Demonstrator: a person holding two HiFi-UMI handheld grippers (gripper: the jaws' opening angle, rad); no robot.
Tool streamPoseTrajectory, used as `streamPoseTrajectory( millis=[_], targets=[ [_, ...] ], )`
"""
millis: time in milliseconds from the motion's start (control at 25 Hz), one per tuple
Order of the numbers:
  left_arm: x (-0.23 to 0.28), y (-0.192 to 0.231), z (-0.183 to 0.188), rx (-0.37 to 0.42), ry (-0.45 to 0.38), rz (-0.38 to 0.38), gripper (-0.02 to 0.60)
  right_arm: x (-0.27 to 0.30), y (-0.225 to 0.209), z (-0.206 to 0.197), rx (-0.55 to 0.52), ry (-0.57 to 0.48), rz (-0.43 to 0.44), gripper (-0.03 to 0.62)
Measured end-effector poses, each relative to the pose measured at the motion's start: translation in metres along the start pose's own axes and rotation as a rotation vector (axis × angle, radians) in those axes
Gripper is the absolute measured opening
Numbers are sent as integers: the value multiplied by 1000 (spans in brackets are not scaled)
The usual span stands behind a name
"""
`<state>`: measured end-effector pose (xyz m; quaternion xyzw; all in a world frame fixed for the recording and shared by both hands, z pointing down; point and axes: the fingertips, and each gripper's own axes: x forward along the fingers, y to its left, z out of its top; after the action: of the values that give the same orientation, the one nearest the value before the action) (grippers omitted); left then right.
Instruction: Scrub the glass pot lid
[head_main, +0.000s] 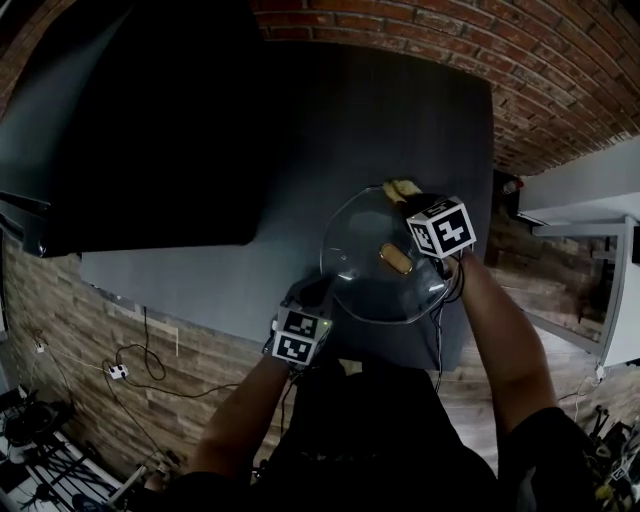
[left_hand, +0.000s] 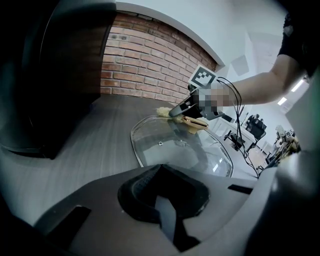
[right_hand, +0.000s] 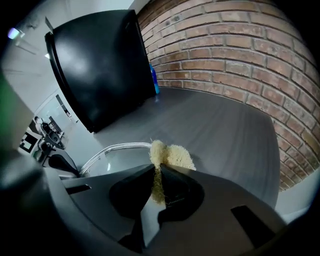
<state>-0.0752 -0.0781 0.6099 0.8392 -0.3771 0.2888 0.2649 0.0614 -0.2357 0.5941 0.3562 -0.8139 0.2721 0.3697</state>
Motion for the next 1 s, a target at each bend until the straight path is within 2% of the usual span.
streamPoseTrajectory(
  millis=[480,1000],
  targets=[
    [0,2,0,-3,-6,-3,32,28,42,20,-217,97,63,41],
    [0,1,2,2,-2,-11,32,38,110,16,-566,238,224,41]
  ],
)
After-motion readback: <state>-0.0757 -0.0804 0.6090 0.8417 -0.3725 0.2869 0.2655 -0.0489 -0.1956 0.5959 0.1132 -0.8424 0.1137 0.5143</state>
